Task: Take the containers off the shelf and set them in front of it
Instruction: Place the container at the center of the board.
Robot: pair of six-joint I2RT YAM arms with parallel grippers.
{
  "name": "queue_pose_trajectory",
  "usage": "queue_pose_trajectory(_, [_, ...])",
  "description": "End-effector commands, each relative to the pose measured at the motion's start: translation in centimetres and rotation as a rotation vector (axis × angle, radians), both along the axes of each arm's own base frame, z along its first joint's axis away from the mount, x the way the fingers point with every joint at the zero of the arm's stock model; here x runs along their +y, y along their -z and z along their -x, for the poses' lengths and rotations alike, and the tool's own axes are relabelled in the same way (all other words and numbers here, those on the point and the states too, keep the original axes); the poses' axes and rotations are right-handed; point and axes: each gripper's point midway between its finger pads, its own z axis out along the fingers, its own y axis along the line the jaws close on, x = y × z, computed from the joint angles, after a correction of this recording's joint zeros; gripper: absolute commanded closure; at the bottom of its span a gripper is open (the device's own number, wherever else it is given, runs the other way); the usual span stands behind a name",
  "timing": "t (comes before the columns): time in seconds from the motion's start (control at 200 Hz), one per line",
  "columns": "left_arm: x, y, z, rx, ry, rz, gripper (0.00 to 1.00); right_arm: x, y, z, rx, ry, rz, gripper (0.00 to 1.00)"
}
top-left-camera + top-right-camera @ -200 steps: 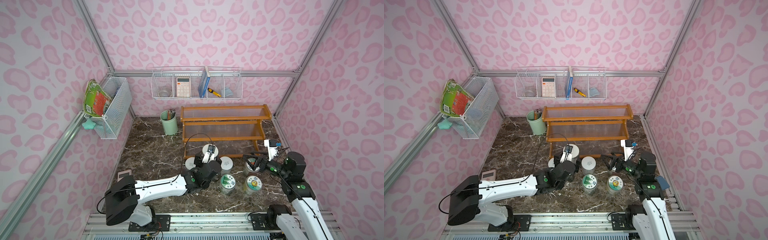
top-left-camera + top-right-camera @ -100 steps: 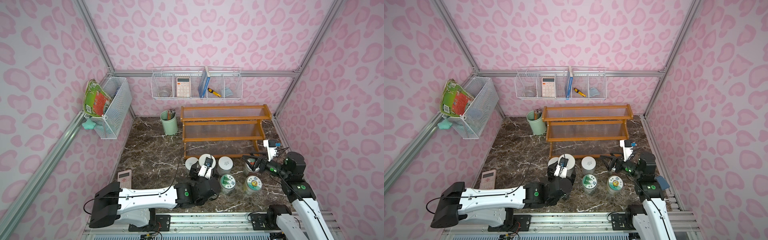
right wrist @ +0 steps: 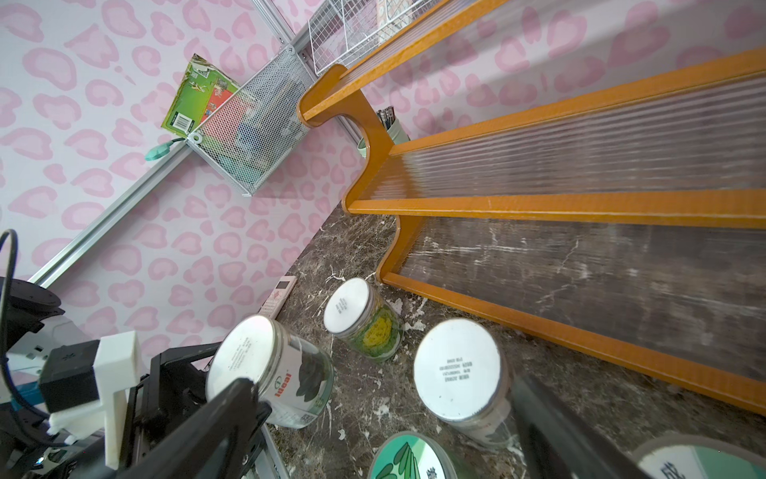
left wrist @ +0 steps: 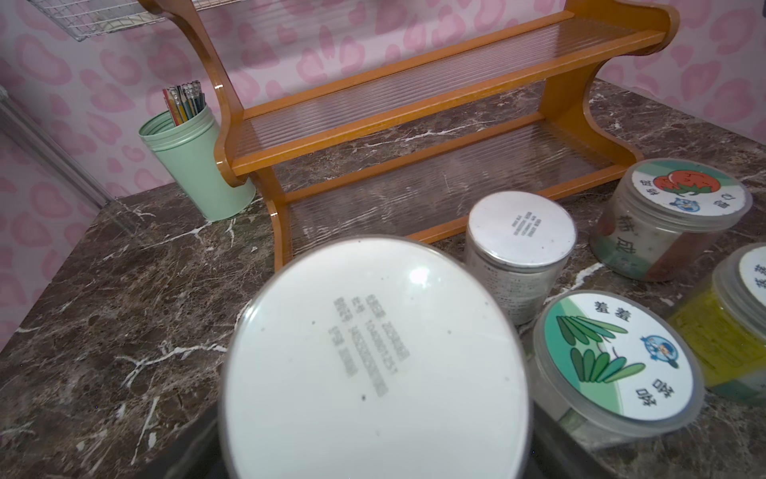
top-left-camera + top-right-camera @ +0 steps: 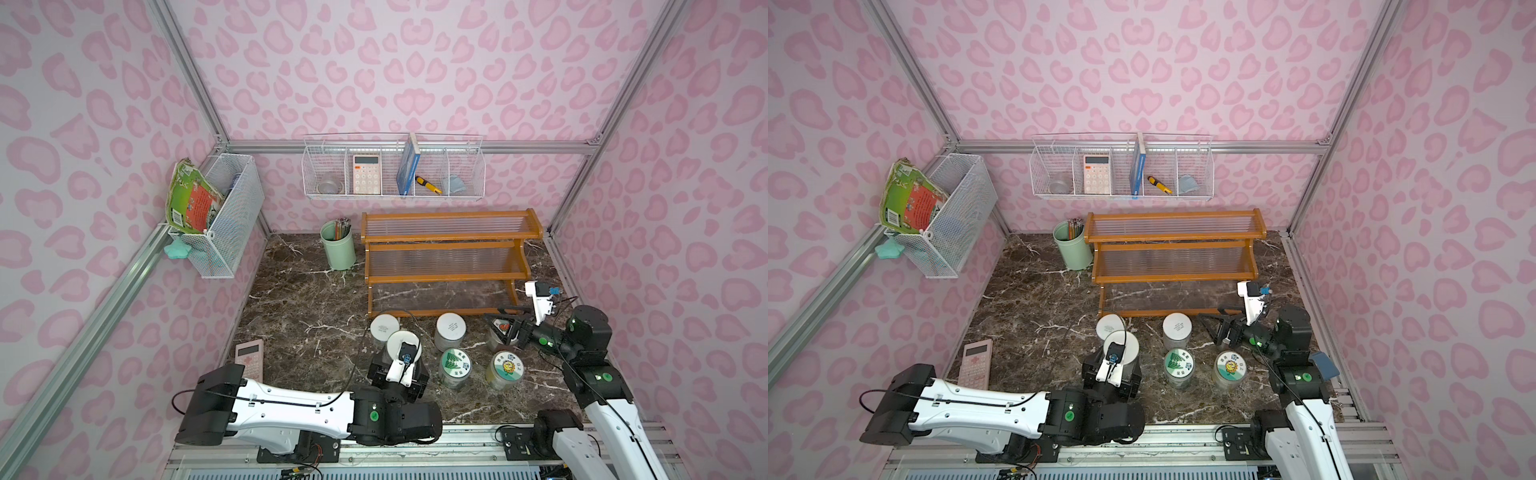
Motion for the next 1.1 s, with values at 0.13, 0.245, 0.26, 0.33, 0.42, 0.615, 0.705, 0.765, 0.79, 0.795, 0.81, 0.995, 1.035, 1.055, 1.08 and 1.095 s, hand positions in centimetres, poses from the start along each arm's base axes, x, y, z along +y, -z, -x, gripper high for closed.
queue_pose_trajectory(0.13, [3.2,1.4,0.4,-0.041,-0.108,0.023,0.34,0.2,-0.5,0.3,-0.01,-0.012,0.0,0.01])
queue_pose_trajectory(0.245, [3.6,2.4,0.6,-0.044,-0.117,0.03,0.34,0.2,-0.4,0.3,-0.007,-0.011,0.001,0.01])
queue_pose_trajectory(0.26, [3.7,2.5,0.6,-0.043,-0.119,0.028,0.34,0.2,-0.5,0.3,-0.007,-0.011,0.001,0.01])
queue_pose_trajectory(0.33, [4.0,3.2,0.7,-0.037,-0.126,0.027,0.34,0.2,-0.4,0.3,-0.005,-0.011,0.001,0.01])
queue_pose_trajectory(0.42, [4.4,4.3,0.8,-0.026,-0.137,0.032,0.34,0.2,-0.3,0.3,-0.005,-0.011,0.002,0.01])
queue_pose_trajectory(0.615, [5.3,6.0,0.9,-0.035,-0.16,0.037,0.34,0.2,-0.3,0.2,-0.007,-0.009,0.001,0.01])
queue_pose_trajectory(0.705, [5.8,6.9,0.9,-0.037,-0.172,0.058,0.34,0.2,-0.1,0.2,-0.004,-0.009,0.001,0.01])
queue_pose_trajectory(0.765, [5.8,7.4,0.9,-0.037,-0.174,0.068,0.34,0.2,0.0,0.2,-0.002,-0.008,0.003,0.01])
queue_pose_trajectory(0.79, [5.8,7.5,0.9,-0.037,-0.174,0.073,0.34,0.1,0.0,0.2,-0.002,-0.007,0.005,0.01])
queue_pose_trajectory(0.795, [5.8,7.5,0.9,-0.037,-0.174,0.075,0.34,0.1,0.1,0.1,0.0,-0.007,0.006,0.01])
queue_pose_trajectory(0.81, [5.7,7.6,0.9,-0.037,-0.173,0.075,0.34,0.1,0.1,0.1,0.002,-0.005,0.006,0.01])
queue_pose_trajectory(0.995, [4.6,9.0,1.0,-0.017,-0.158,0.062,0.34,0.1,0.4,0.0,0.003,-0.001,0.007,0.01])
queue_pose_trajectory(1.035, [4.5,9.3,1.1,-0.013,-0.16,0.053,0.34,0.0,0.4,0.0,0.003,0.002,0.007,0.01])
queue_pose_trajectory(1.055, [4.5,9.5,1.1,-0.012,-0.162,0.05,0.34,0.0,0.5,0.0,0.003,0.003,0.007,0.01])
queue_pose_trajectory(1.08, [4.5,9.7,1.1,-0.009,-0.165,0.05,0.34,0.0,0.5,0.0,0.004,0.004,0.006,0.01])
queue_pose_trajectory(1.095, [4.5,9.8,1.1,-0.008,-0.166,0.048,0.34,0.0,0.6,0.0,0.005,0.004,0.006,0.01])
